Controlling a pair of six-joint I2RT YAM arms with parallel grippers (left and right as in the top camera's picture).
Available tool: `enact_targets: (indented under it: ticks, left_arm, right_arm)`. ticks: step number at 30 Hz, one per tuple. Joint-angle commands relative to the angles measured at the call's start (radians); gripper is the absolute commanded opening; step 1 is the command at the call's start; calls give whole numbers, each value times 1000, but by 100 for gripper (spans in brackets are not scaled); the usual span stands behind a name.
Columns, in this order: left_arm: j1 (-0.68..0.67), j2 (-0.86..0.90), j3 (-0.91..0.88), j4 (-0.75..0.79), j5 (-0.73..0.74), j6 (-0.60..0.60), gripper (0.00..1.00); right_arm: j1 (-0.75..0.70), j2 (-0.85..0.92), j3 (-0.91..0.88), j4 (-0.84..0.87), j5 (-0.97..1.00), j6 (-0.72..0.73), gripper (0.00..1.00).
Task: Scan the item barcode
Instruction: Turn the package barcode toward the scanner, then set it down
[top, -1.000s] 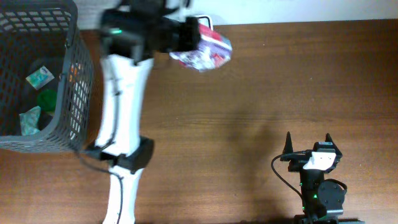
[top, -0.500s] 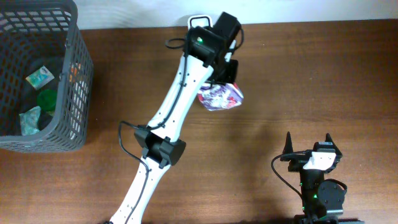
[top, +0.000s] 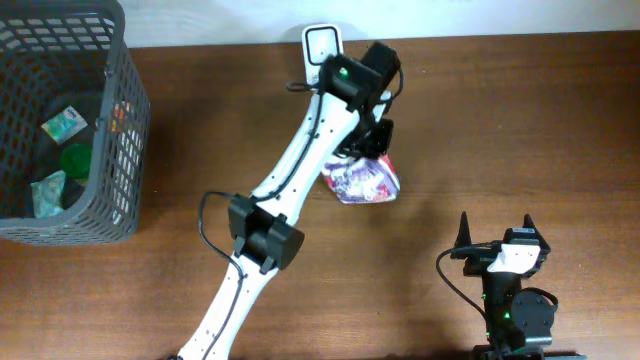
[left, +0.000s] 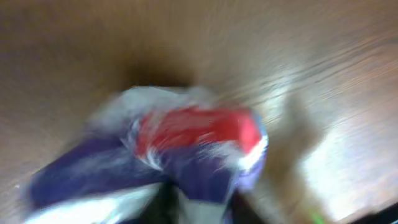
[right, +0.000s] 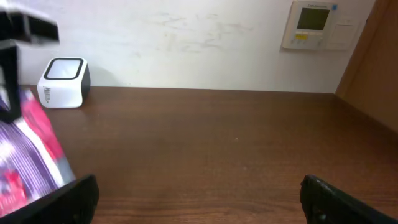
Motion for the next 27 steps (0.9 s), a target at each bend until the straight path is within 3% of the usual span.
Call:
enact_targets:
  ticks: [1,2,3,7,12,19,25,27]
  left_arm:
    - [-16,-2,-76,57,-37,8,72]
    - [-16,-2,-78,85,-37,8,94]
    - [-16,-2,-78,115,-37,8,99]
    - [-3,-8,-13,162,-36,8,100]
    - [59,-21,240,137,-36,8,100]
    - [151,-95,224,17,-41,8,99]
    - [116,-45,69,-8,-42,2,99]
    - [103,-16,6,-8,-52,-67,99]
  right_arm:
    - [-7,-5,-8,-4,-1,1,98]
    - [-7,-5,-8,-4,-1,1,98]
    - [-7,-5,-8,-4,-1,1,98]
    - [-7,-5,-8,-4,-1,1,98]
    - [-7,-5,-8,-4,-1,1,99]
    - [-7,-5,-8,-4,-1,1,98]
    - [-7,-5,-8,-4,-1,1,98]
    - [-7,-5,-8,-4,-1,1,98]
